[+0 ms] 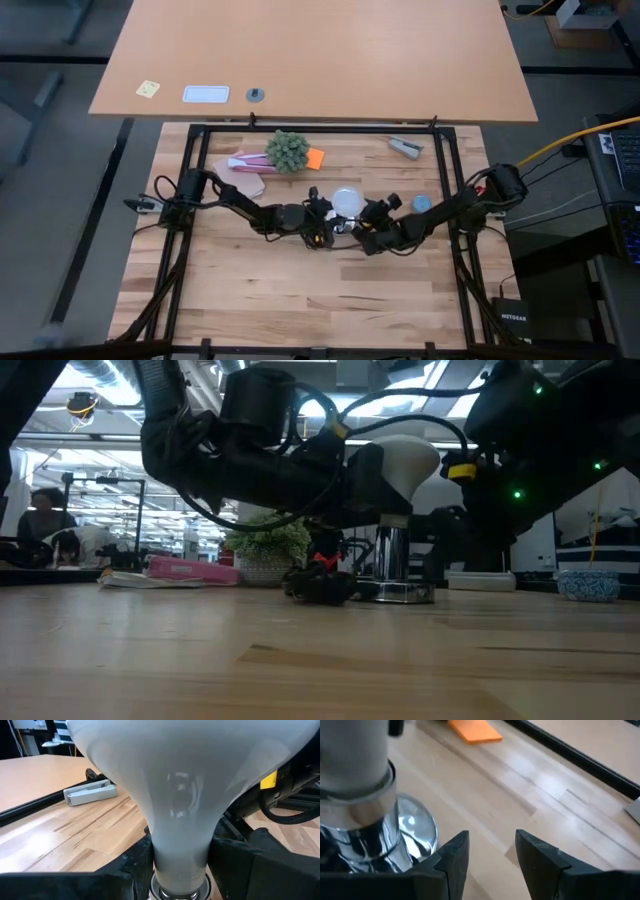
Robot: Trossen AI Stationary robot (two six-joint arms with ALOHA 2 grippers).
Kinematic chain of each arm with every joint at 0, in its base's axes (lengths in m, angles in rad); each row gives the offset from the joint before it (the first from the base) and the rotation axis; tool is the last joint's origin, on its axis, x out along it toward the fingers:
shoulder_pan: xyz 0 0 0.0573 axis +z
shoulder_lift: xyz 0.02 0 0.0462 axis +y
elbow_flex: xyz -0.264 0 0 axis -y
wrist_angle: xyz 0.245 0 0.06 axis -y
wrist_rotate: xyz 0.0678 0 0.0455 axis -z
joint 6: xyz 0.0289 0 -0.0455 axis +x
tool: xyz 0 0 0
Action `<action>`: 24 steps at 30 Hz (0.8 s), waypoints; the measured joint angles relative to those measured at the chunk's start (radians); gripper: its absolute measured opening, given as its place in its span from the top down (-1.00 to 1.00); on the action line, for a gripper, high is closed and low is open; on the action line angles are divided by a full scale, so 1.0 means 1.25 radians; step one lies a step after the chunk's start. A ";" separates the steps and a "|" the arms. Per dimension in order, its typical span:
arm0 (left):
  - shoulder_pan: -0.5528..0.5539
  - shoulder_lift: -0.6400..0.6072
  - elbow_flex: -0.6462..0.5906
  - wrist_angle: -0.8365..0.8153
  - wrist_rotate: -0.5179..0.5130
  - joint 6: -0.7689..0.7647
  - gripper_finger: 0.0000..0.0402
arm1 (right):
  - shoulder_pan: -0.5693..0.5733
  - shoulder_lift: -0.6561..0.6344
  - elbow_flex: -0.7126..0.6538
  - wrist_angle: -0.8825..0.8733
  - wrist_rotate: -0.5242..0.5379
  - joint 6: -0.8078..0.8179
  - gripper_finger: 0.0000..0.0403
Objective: Screw lightbulb
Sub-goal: Remove the lightbulb from the lamp
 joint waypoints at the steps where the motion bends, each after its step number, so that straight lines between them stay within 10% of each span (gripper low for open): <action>1: 0.000 -0.001 0.000 -0.006 0.000 -0.005 0.24 | -0.004 0.000 0.000 -0.006 -0.006 -0.002 0.18; 24: -0.001 -0.003 0.000 -0.032 -0.009 -0.016 0.24 | 0.020 0.001 -0.082 0.269 -0.209 0.039 0.18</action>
